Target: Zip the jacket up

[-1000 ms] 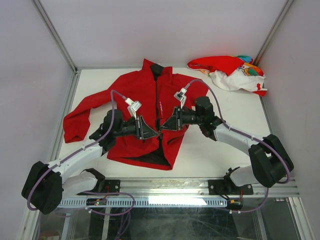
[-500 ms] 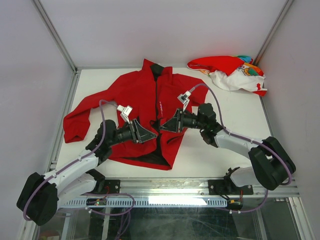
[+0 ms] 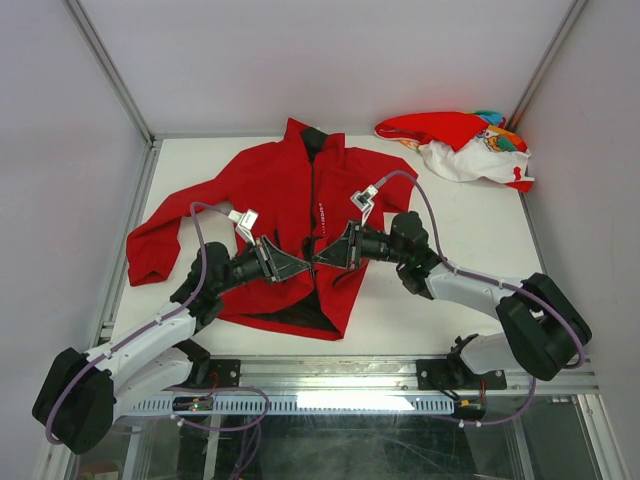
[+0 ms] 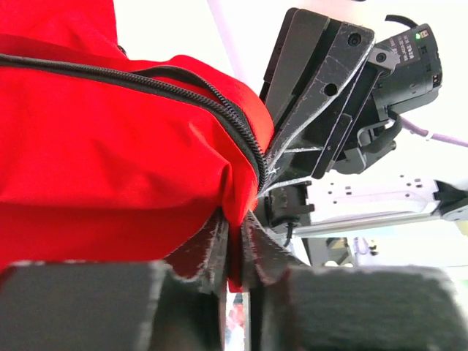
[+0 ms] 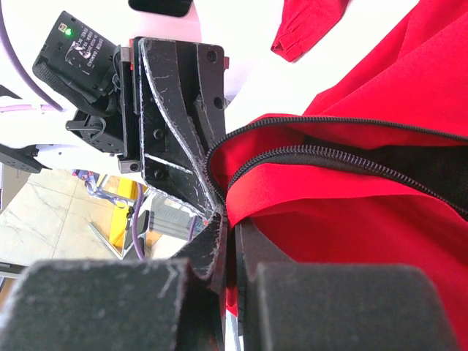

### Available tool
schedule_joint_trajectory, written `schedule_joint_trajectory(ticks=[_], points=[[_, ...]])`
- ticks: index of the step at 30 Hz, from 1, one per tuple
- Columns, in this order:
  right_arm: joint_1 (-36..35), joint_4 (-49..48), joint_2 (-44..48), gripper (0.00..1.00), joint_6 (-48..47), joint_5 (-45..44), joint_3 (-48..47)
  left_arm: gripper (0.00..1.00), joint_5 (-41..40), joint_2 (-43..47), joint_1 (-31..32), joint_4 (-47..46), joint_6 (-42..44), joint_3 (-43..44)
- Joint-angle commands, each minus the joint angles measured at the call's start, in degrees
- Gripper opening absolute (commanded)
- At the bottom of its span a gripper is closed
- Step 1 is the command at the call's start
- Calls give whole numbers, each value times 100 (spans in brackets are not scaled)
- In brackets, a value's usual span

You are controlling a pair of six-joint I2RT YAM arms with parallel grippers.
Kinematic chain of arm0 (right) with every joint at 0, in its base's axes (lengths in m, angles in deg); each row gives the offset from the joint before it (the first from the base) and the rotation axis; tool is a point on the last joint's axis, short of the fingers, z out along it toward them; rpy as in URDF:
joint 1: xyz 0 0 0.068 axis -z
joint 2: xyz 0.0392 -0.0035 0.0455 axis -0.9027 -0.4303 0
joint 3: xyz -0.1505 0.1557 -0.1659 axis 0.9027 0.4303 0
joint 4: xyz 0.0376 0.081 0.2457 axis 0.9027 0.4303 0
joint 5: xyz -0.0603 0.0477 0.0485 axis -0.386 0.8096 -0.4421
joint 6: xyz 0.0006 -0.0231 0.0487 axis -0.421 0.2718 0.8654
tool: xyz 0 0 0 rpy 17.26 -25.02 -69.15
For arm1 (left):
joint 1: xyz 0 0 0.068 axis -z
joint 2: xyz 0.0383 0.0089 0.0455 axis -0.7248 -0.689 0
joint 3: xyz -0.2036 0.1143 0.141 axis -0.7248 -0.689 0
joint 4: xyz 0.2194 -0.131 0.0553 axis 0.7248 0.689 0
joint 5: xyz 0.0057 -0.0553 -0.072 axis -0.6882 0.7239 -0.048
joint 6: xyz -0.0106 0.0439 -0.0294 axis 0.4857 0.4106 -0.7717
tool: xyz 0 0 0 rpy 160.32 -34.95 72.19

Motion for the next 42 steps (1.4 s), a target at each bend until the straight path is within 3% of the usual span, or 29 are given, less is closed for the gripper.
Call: schedule_joint_trajectory(ticks=[1, 13, 25, 31, 36, 42], points=[[-31, -347, 166, 0, -35, -63, -108, 0, 126, 52, 67, -163, 254, 135], [446, 452, 40, 0, -634, -57, -1274, 0, 1579, -433, 71, 445, 848, 510], [889, 411, -368, 0, -831, 2, -1646, 0, 2190, -955, 79, 480, 913, 571], [910, 596, -336, 0, -1407, 666, -1609, 0, 2103, -959, 62, 714, 1099, 712], [910, 2520, 268, 41, -3307, 42, -1605, 0, 2134, -1033, 30, 784, 1157, 823], [714, 3405, 1262, 48, -4788, -172, -1266, 0, 2293, -951, 36, 788, 1137, 893]])
